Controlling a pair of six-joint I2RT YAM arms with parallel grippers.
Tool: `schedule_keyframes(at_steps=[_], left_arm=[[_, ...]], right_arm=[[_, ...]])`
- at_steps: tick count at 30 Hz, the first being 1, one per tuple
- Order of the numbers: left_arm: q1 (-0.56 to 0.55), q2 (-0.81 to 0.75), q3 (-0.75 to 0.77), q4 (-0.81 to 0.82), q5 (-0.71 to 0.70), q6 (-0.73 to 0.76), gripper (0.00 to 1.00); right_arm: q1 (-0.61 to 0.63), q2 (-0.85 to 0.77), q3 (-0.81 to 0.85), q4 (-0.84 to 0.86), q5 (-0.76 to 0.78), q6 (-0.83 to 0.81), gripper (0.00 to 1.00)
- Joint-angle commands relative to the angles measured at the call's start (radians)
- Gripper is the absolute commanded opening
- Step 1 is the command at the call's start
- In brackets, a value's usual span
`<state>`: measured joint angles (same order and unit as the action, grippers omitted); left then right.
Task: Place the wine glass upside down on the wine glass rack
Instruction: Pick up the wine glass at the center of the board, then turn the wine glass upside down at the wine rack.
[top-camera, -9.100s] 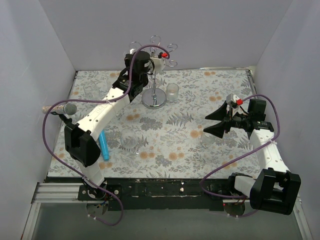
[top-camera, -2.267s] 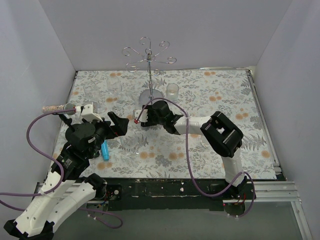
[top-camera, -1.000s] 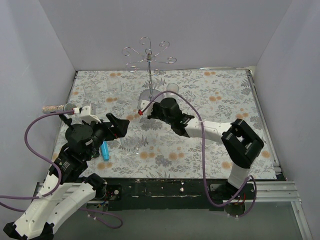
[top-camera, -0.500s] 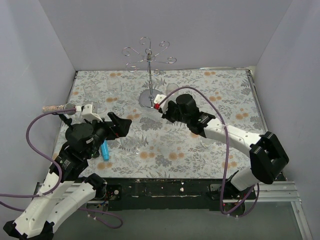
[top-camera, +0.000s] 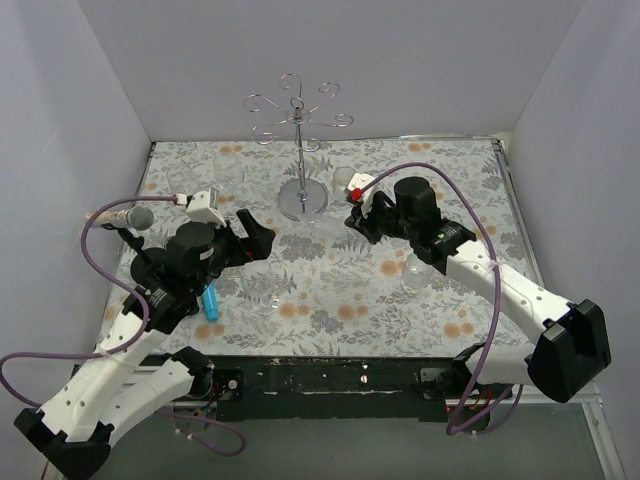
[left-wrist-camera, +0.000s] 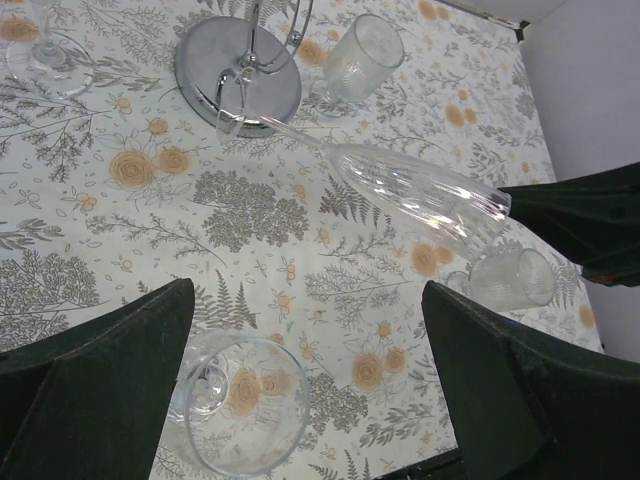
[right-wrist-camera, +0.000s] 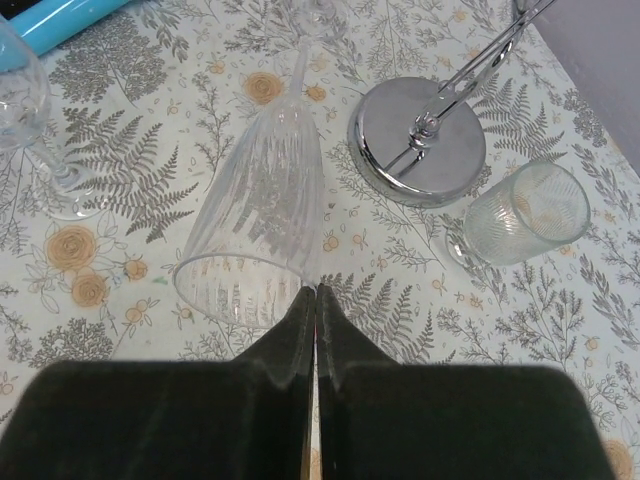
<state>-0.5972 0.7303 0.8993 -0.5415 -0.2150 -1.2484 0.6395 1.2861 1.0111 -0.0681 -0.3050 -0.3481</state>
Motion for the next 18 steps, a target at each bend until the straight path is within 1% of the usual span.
schedule_keyframes(at_steps=[1, 4, 6, 10, 12, 14, 16, 18], left_arm=[[0.007, 0.061, 0.036, 0.054, -0.063, 0.04, 0.98], [0.023, 0.124, 0.05, 0.075, -0.06, 0.064, 0.98], [0.056, 0.164, 0.065, 0.089, -0.029, 0.082, 0.98], [0.166, 0.237, 0.09, 0.127, 0.116, 0.113, 0.87], [0.233, 0.274, 0.095, 0.147, 0.213, 0.124, 0.82], [0.295, 0.305, 0.104, 0.164, 0.343, 0.135, 0.78], [0.333, 0.339, 0.116, 0.169, 0.419, 0.144, 0.74], [0.358, 0.363, 0.124, 0.173, 0.465, 0.152, 0.71]], right_arm=[[-0.029, -0.048, -0.016, -0.03, -0.08, 0.043, 0.01], [-0.044, -0.056, -0.016, -0.032, -0.106, 0.058, 0.01], [-0.047, -0.057, -0.014, -0.033, -0.123, 0.064, 0.01], [-0.057, -0.064, -0.012, -0.036, -0.154, 0.077, 0.01], [-0.061, -0.067, -0.009, -0.039, -0.172, 0.081, 0.01], [-0.069, -0.068, -0.006, -0.042, -0.193, 0.089, 0.01], [-0.07, -0.068, 0.001, -0.048, -0.21, 0.095, 0.01], [-0.078, -0.071, 0.009, -0.056, -0.227, 0.103, 0.01]])
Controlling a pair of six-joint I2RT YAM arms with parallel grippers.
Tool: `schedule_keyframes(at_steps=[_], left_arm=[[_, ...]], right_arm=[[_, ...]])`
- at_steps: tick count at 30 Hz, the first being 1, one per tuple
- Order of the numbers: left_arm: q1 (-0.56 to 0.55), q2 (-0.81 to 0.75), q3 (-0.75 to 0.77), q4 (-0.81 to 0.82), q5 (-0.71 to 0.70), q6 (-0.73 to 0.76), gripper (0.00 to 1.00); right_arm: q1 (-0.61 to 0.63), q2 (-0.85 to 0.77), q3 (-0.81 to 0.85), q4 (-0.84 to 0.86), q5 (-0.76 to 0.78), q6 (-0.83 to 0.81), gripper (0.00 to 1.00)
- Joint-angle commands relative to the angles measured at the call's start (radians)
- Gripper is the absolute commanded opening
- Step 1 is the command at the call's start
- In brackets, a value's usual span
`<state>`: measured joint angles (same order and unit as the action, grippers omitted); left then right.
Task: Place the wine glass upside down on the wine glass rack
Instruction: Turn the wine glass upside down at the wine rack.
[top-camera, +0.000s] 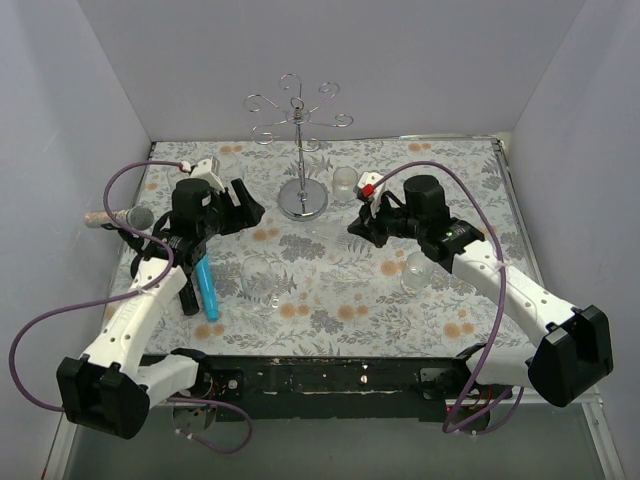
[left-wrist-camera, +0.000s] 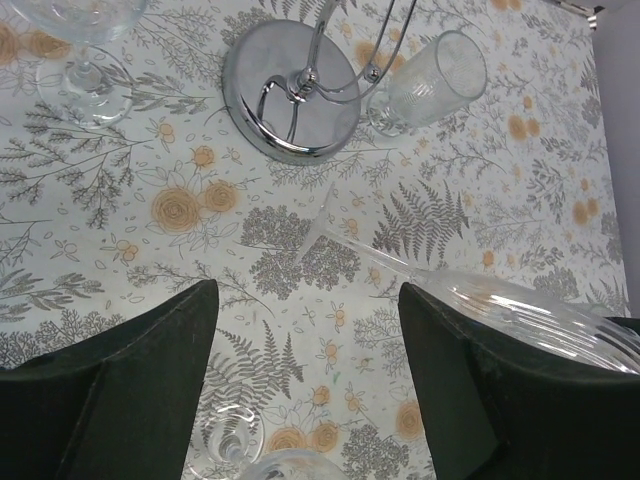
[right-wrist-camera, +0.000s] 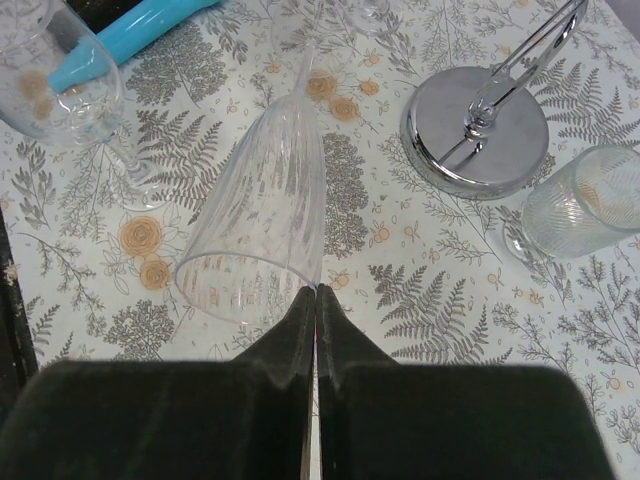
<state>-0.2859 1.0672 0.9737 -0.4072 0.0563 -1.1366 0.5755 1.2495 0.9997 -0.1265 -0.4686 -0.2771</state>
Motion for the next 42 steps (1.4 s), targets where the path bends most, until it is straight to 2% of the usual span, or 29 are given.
schedule_keyframes(at_steps=[1, 11, 20, 26, 34, 38, 42], left_arm=[[0.056, 0.036, 0.048, 0.042, 0.212, 0.047, 0.7], [0.093, 0.119, 0.056, 0.036, 0.335, 0.077, 0.6], [0.093, 0.168, 0.065, -0.002, 0.315, 0.112, 0.52], [0.094, 0.185, 0.075, -0.012, 0.315, 0.132, 0.43], [0.093, 0.203, 0.083, -0.019, 0.372, 0.14, 0.2], [0.094, 0.206, 0.089, -0.031, 0.384, 0.149, 0.0], [0.093, 0.182, 0.082, -0.027, 0.375, 0.15, 0.0]], right_arm=[[-0.019, -0.033, 0.025, -0.001, -0.071, 0.036, 0.01], [-0.049, -0.032, 0.056, -0.002, -0.16, 0.079, 0.01], [-0.062, -0.036, 0.071, -0.002, -0.206, 0.099, 0.01], [-0.066, -0.035, 0.071, 0.001, -0.226, 0.108, 0.01], [-0.069, -0.035, 0.07, 0.005, -0.24, 0.115, 0.01], [-0.075, -0.035, 0.068, 0.007, -0.245, 0.118, 0.01], [-0.078, -0.038, 0.06, 0.011, -0.257, 0.122, 0.01]])
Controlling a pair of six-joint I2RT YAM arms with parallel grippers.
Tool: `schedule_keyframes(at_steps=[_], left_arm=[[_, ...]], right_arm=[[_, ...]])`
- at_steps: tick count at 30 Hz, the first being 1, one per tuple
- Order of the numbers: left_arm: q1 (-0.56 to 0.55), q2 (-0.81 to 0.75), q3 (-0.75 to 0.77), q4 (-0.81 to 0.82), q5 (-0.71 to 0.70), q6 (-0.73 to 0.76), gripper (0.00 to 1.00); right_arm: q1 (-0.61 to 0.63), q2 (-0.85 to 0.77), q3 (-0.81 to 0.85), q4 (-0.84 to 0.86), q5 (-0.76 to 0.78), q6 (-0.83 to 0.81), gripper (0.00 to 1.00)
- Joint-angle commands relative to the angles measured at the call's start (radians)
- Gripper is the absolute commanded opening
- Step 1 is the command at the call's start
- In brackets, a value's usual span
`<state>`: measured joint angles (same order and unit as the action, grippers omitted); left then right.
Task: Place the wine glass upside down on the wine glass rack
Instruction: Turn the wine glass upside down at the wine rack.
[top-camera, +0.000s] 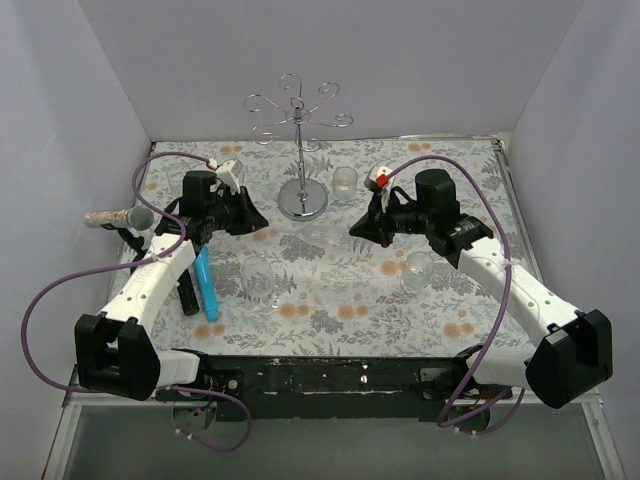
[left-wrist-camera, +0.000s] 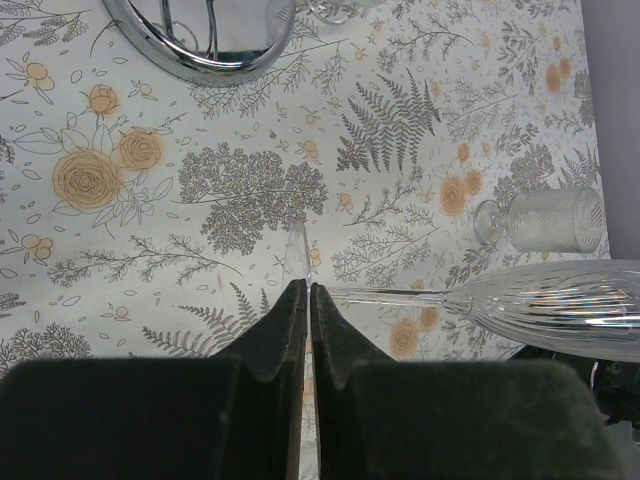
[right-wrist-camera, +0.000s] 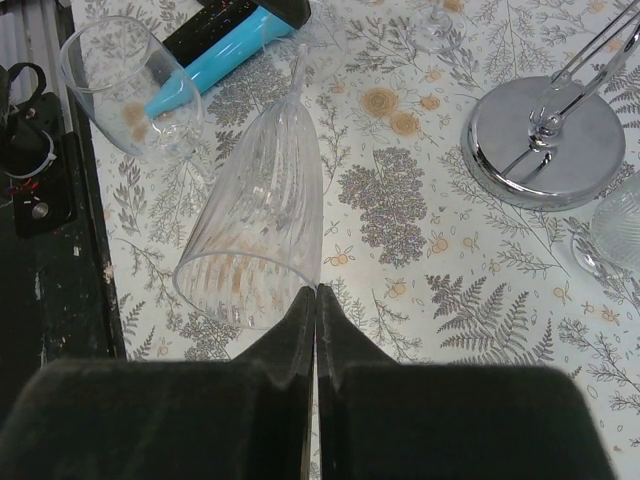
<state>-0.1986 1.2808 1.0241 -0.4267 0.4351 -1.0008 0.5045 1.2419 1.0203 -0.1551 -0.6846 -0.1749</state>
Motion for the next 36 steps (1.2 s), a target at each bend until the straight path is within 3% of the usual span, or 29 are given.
schedule_keyframes(at_steps=[1, 7, 12, 19, 27, 36], left_arm=[[0.007, -0.043, 0.03, -0.004, -0.007, 0.013, 0.0], [0.005, -0.084, 0.033, -0.021, -0.053, 0.037, 0.0], [0.005, -0.1, 0.048, -0.061, -0.12, 0.062, 0.0], [0.007, -0.136, 0.099, -0.125, -0.237, 0.117, 0.0], [0.005, -0.162, 0.174, -0.199, -0.331, 0.191, 0.0], [-0.019, -0.215, 0.24, -0.225, -0.395, 0.241, 0.0]], right_arm=[[-0.009, -0.033, 0.038, 0.04, -0.041, 0.02, 0.01], [-0.017, -0.03, 0.031, 0.061, -0.067, 0.025, 0.06], [-0.02, -0.032, 0.027, 0.055, -0.082, 0.012, 0.38], [-0.063, -0.05, 0.017, 0.017, -0.174, -0.08, 0.62], [-0.187, -0.12, -0.02, -0.038, -0.279, -0.193, 0.71], [-0.394, -0.197, -0.164, 0.002, -0.371, -0.199, 0.72]])
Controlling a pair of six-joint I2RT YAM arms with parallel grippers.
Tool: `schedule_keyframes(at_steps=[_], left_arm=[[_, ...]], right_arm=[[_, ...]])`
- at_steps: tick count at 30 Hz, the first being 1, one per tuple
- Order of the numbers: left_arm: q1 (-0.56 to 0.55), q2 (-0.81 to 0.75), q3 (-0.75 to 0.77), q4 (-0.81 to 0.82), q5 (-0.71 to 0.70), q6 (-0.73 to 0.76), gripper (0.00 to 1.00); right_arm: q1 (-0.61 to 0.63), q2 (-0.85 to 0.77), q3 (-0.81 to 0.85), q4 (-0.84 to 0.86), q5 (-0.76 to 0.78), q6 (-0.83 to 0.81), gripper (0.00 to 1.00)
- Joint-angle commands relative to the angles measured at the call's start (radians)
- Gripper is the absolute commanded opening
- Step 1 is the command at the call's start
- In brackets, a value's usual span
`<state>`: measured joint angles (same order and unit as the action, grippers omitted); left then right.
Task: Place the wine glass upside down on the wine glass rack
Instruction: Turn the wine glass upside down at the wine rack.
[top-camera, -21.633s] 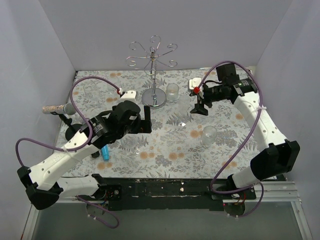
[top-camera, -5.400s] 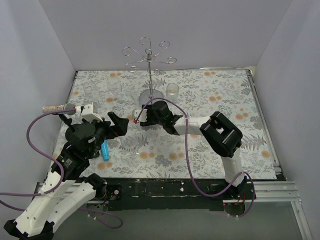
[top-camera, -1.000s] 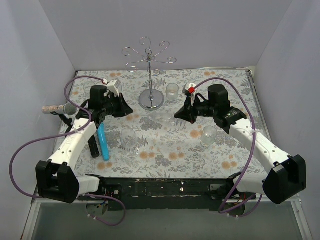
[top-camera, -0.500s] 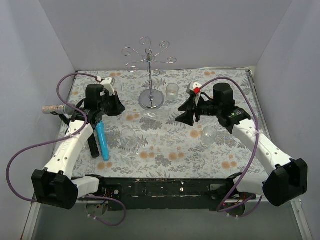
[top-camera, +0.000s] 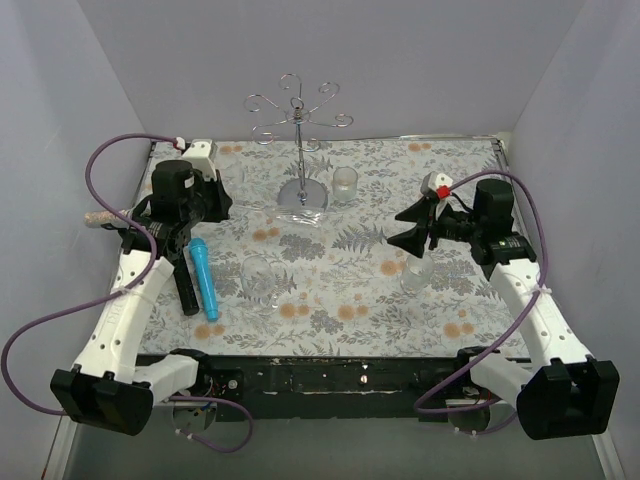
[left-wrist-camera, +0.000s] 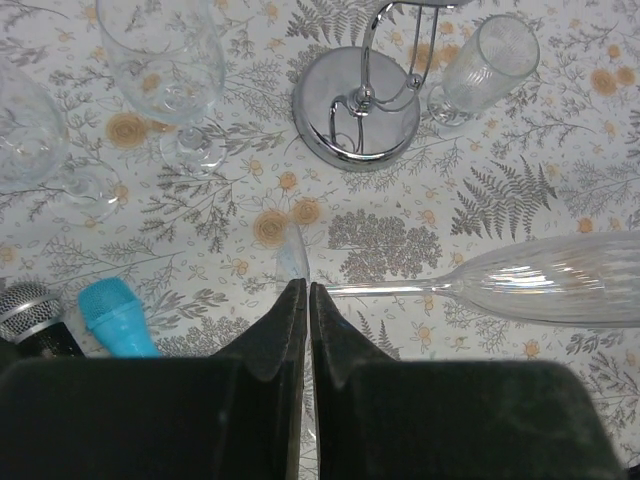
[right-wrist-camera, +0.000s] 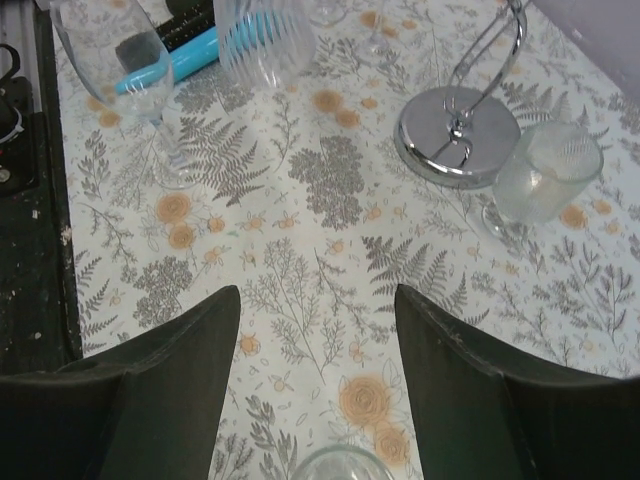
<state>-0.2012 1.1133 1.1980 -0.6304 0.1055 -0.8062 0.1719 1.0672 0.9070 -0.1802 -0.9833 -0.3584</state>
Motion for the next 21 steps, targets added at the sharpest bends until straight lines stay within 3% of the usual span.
schedule_keyframes(at_steps=[1, 10, 21], left_arm=[[-0.03, -0.05, 0.077, -0.031, -0.091, 0.061, 0.0], [-0.167, -0.069, 0.166, -0.08, -0.391, 0.258, 0.0], [-0.26, 0.006, 0.328, -0.101, -0.428, 0.57, 0.0]], right_arm=[[-0.081, -0.027, -0.063, 0.036, -0.086, -0.013, 0.72], [-0.238, -0.029, -0.144, 0.122, -0.189, 0.036, 0.72], [-0.27, -0.001, -0.184, 0.128, -0.222, 0.026, 0.72]])
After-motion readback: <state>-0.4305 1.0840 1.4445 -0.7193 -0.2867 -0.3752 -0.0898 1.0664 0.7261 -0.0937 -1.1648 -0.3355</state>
